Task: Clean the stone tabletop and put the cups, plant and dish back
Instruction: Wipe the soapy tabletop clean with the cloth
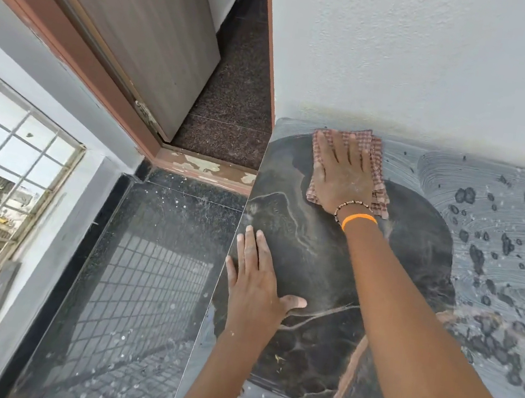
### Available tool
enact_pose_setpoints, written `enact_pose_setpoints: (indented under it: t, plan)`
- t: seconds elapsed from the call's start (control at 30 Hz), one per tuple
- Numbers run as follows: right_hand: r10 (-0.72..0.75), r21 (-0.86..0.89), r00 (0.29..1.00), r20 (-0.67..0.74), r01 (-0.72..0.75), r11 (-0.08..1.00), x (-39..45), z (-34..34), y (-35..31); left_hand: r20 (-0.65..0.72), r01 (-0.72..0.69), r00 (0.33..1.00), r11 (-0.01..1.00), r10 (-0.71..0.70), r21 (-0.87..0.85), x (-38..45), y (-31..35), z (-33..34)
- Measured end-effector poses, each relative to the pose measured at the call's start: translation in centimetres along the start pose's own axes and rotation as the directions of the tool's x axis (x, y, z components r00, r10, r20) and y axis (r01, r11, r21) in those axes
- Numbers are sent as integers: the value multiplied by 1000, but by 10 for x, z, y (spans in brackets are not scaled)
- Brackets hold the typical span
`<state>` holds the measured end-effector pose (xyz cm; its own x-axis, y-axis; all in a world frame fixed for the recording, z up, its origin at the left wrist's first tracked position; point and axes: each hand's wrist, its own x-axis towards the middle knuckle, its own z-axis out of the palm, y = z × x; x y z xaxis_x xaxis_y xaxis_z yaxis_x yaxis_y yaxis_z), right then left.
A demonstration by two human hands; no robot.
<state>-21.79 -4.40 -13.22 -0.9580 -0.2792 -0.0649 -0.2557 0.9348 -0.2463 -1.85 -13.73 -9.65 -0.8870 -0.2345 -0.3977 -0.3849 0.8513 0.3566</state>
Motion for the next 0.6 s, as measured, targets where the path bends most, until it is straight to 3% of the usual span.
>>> enact_pose_setpoints:
  t: [0.13, 0.23, 0.3, 0.37, 0.47, 0.6]
  plan:
    - [270, 36, 961, -53, -268, 963, -37, -8, 42, 41, 6, 999, 1000, -6, 0, 0, 0, -1]
    - [349, 29, 933, -83, -348, 937, -76, -3, 33, 54, 24, 998, 999, -26, 41, 3, 2, -2]
    - [252, -8, 965, -69, -253, 967, -94, 3, 14, 60, 26, 998, 997, -30, 77, 3, 3, -2]
    - [60, -62, 998, -33, -62, 996, -94, 10, -9, 62, 31, 997, 996, -36, 85, 4, 3, -2]
    - [-193, -53, 980, 44, 195, 979, -61, 16, -43, 66, 45, 997, 997, -50, 66, 7, 2, -1]
    - [-248, -27, 967, 59, 250, 968, 6, 14, -72, 55, 41, 998, 998, -43, 50, 7, 1, 1]
